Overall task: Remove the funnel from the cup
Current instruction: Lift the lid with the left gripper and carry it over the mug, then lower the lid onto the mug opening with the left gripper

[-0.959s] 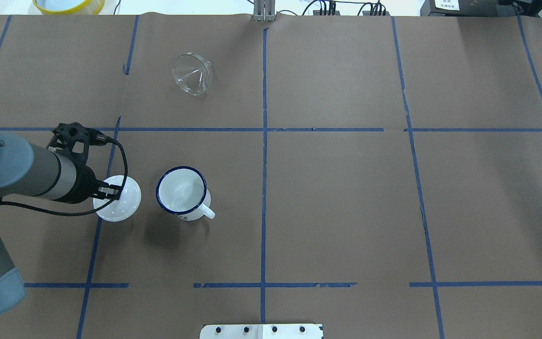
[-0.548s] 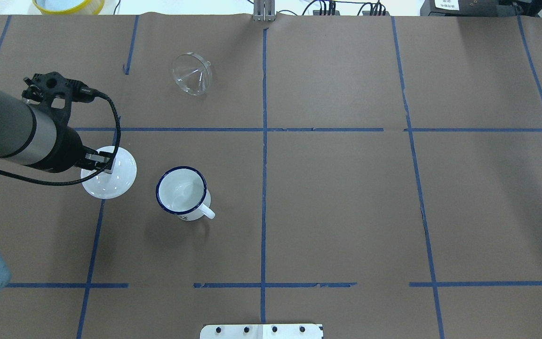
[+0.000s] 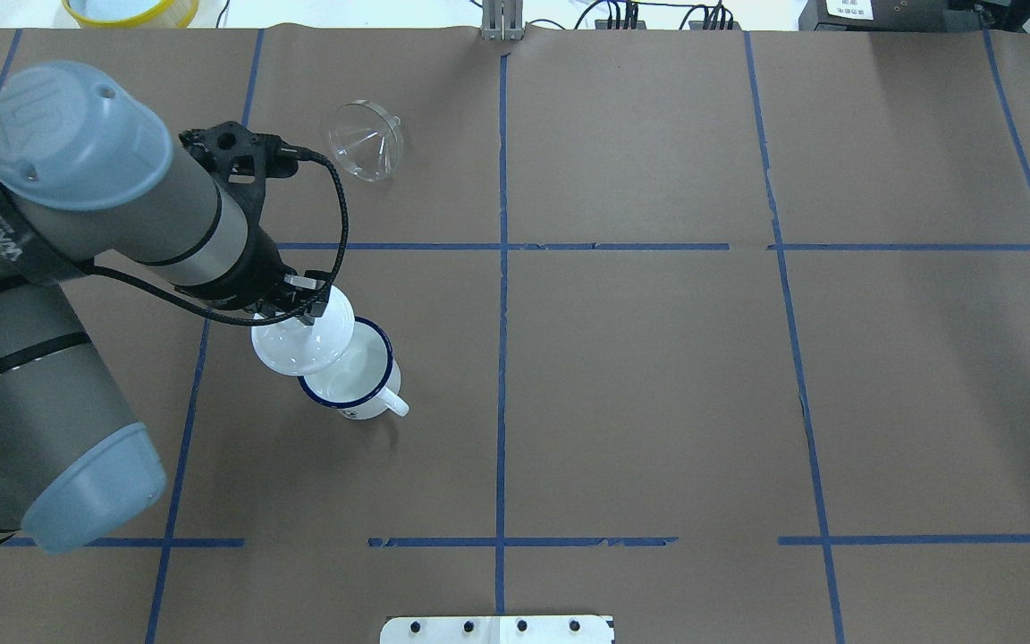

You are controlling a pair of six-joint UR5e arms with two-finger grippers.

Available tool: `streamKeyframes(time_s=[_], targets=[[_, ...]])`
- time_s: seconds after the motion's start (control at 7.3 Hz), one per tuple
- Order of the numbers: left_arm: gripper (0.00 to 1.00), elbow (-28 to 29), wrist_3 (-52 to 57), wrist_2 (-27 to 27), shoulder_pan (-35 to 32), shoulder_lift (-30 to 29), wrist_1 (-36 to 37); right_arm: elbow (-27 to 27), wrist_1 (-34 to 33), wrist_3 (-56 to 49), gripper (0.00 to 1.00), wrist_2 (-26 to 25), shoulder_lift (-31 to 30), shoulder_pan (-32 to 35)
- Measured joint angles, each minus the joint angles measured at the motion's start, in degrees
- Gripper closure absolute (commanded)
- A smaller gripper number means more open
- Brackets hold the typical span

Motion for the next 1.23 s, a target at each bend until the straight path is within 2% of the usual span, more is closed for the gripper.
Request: streamKeyframes(time_s=[0.41, 1.23], targets=[[1.00, 2.6, -2.4, 0.2, 2.8, -0.2, -2.3, 0.0, 0.0, 0.0, 0.00, 0.0, 0.0, 0.0], [1.00, 5.1, -2.5, 0.3, 3.2, -0.3, -3.6, 0.0, 0.0, 0.0, 0.00, 0.0, 0.0, 0.0]])
